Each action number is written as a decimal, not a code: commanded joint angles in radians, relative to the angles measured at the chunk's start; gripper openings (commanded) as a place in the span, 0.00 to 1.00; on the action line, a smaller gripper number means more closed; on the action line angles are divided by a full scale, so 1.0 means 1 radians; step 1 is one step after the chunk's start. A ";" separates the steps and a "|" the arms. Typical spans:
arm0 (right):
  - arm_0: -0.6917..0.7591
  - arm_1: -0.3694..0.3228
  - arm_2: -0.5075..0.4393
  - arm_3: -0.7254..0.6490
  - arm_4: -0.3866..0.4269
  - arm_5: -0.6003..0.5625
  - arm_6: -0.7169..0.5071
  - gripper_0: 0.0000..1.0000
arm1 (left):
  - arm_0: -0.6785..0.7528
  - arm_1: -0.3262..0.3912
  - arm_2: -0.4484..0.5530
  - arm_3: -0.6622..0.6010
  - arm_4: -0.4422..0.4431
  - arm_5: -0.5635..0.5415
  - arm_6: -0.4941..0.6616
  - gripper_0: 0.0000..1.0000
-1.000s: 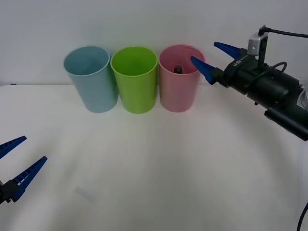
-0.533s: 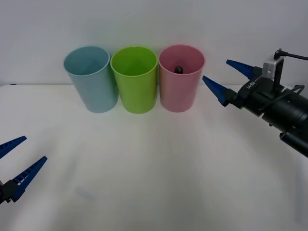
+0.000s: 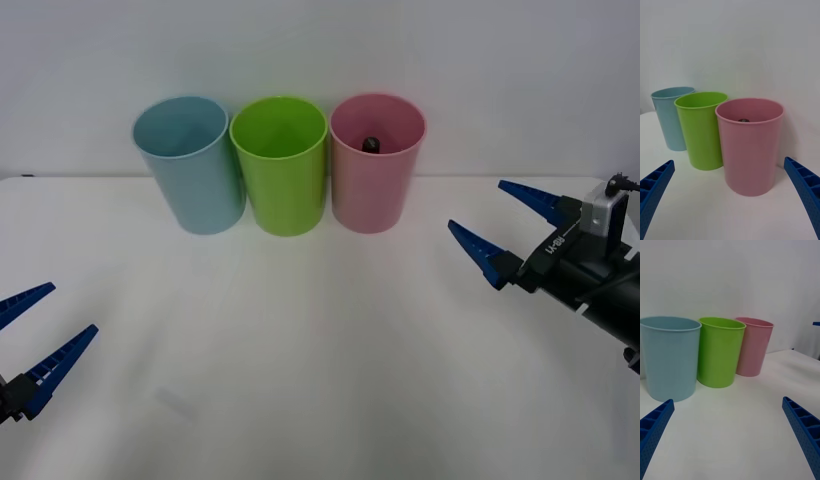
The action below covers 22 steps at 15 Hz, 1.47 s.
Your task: Grasp the object on the table and drop it into the matching bin: aluminum can to the light blue bin, PET bottle to the pink bin.
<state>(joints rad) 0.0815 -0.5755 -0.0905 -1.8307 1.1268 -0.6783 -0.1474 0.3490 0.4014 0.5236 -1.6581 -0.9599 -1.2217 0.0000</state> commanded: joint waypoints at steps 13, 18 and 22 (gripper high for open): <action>0.296 0.095 -0.173 -0.045 -0.051 -0.204 0.147 1.00 | 0.000 0.000 0.000 0.000 0.000 0.000 0.000 1.00; 0.385 0.132 -0.226 -0.042 -0.058 -0.239 0.192 1.00 | 0.000 0.000 0.000 0.000 0.000 0.000 0.000 1.00; 0.431 0.137 -0.247 -0.042 -0.058 -0.242 0.224 1.00 | 0.000 0.000 0.000 0.000 0.000 0.000 0.000 1.00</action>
<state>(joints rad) 0.5063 -0.4399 -0.3351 -1.8734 1.0692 -0.9205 0.0729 0.3491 0.4014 0.5236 -1.6581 -0.9599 -1.2217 0.0000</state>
